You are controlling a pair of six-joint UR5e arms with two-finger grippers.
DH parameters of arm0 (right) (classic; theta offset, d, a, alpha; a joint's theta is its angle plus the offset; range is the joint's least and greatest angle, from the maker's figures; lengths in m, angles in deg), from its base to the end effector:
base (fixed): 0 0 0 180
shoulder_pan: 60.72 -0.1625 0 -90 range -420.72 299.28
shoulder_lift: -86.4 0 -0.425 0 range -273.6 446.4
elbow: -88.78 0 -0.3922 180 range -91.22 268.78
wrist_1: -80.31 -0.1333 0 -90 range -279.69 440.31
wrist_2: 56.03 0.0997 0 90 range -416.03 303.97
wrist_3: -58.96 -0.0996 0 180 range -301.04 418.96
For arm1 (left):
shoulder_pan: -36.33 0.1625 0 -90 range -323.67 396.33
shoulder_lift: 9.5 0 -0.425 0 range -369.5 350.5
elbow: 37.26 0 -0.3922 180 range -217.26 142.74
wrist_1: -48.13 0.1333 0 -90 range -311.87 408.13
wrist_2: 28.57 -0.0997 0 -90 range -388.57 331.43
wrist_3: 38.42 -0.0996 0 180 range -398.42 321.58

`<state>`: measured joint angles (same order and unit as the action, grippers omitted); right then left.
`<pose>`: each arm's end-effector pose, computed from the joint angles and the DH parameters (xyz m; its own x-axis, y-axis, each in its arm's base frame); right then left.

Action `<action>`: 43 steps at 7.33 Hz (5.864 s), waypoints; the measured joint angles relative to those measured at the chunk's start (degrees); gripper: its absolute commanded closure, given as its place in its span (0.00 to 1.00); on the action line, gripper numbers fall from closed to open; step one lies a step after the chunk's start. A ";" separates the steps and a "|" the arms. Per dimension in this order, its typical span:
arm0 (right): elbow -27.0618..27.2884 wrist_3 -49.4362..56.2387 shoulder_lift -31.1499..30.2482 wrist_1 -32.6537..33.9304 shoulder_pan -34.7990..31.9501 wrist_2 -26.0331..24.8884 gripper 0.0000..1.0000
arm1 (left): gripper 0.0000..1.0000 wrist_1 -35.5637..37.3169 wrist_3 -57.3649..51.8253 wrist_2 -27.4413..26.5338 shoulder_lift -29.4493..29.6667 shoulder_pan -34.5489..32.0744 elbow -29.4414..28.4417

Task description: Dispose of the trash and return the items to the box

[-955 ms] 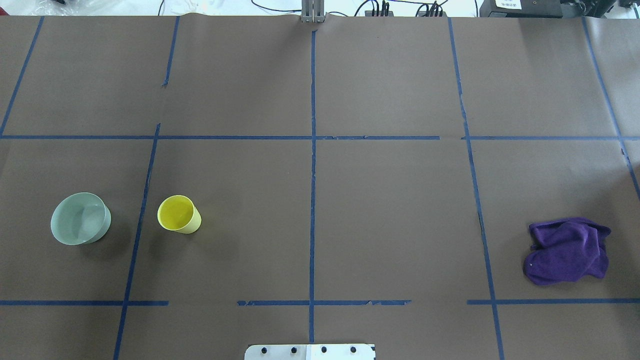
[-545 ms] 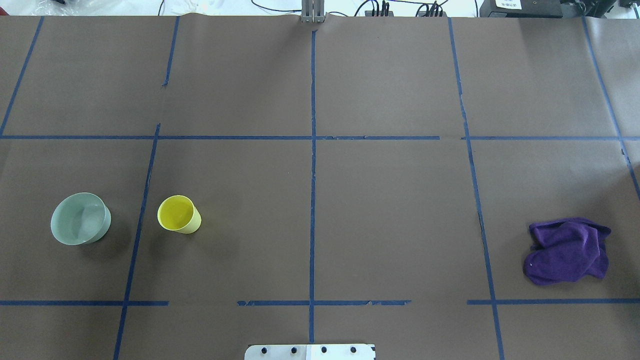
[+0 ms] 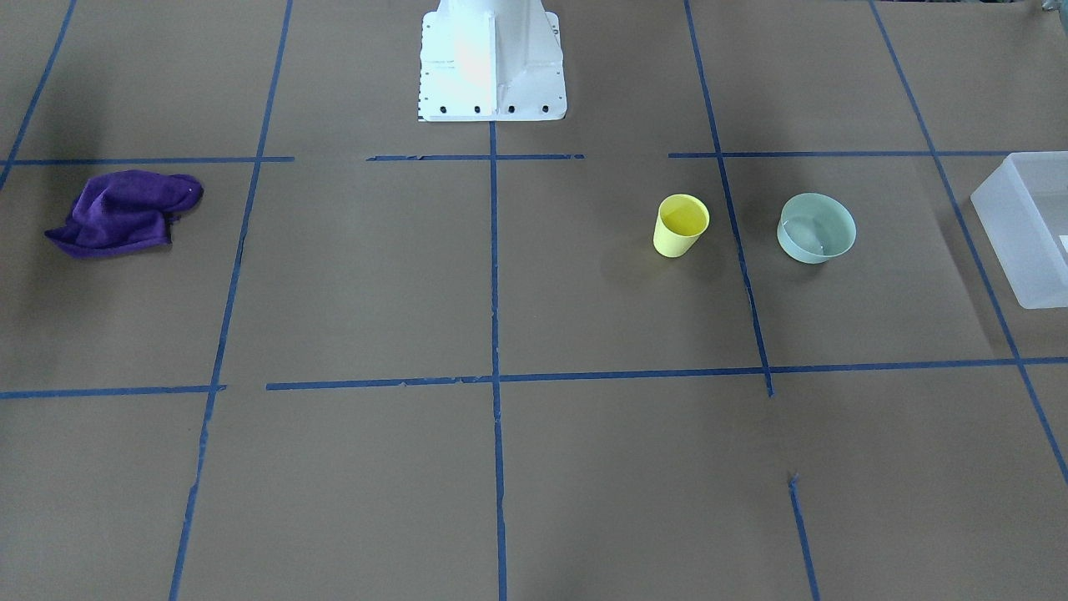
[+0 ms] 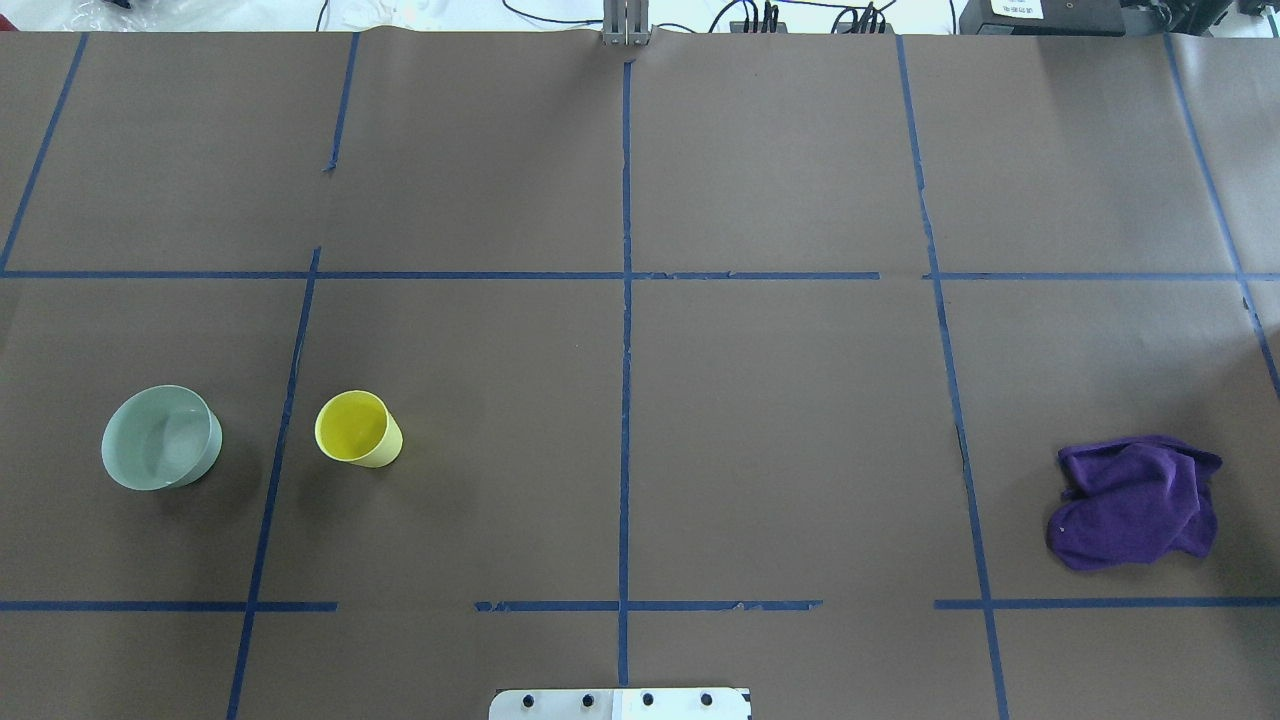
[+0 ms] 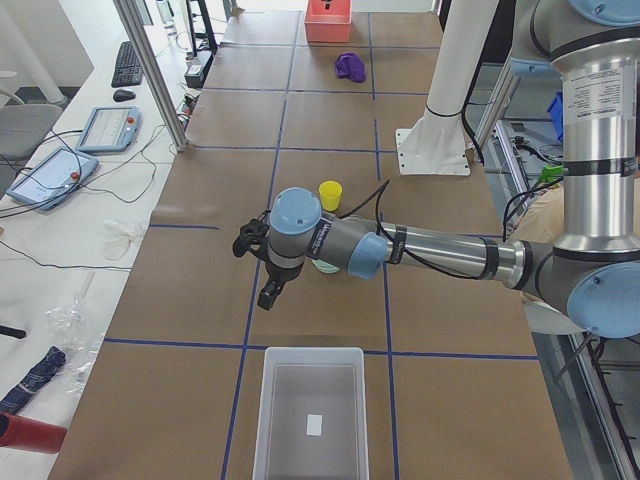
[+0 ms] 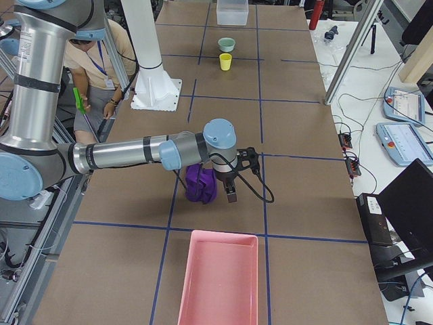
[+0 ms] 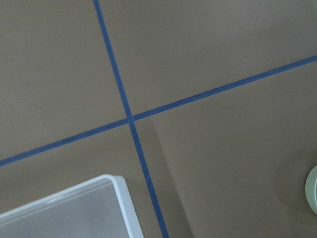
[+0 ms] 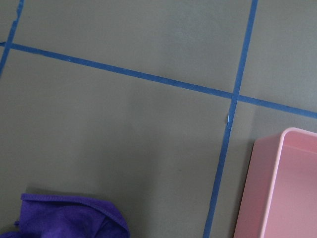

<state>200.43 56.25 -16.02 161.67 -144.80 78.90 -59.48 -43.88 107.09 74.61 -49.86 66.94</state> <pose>0.0201 -0.4165 0.5512 0.6857 -0.2435 0.6859 0.0658 0.9593 0.2747 -0.0311 -0.4677 0.5476 0.6678 0.4421 -0.5987 -0.1239 0.8592 0.4963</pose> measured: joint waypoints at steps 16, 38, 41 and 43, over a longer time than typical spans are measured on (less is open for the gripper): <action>-1.20 -2.92 1.25 -3.04 0.05 1.30 0.00 | 0.33 -18.96 83.49 -36.79 6.23 53.23 9.53; -1.71 -2.92 1.27 -8.57 0.05 1.39 0.00 | 1.00 -20.94 -23.30 -5.42 -8.48 -5.98 -15.41; -1.81 -2.92 1.27 -8.53 0.05 1.35 0.00 | 1.00 -30.42 -15.64 -3.53 -9.20 -5.20 -21.07; -1.86 -2.90 1.27 -8.52 0.05 1.31 0.00 | 0.89 -31.29 -15.19 -2.29 -9.74 -2.66 -22.63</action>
<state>198.57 53.35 -14.76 153.15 -144.75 80.21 -90.76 -59.07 104.80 64.86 -52.52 44.31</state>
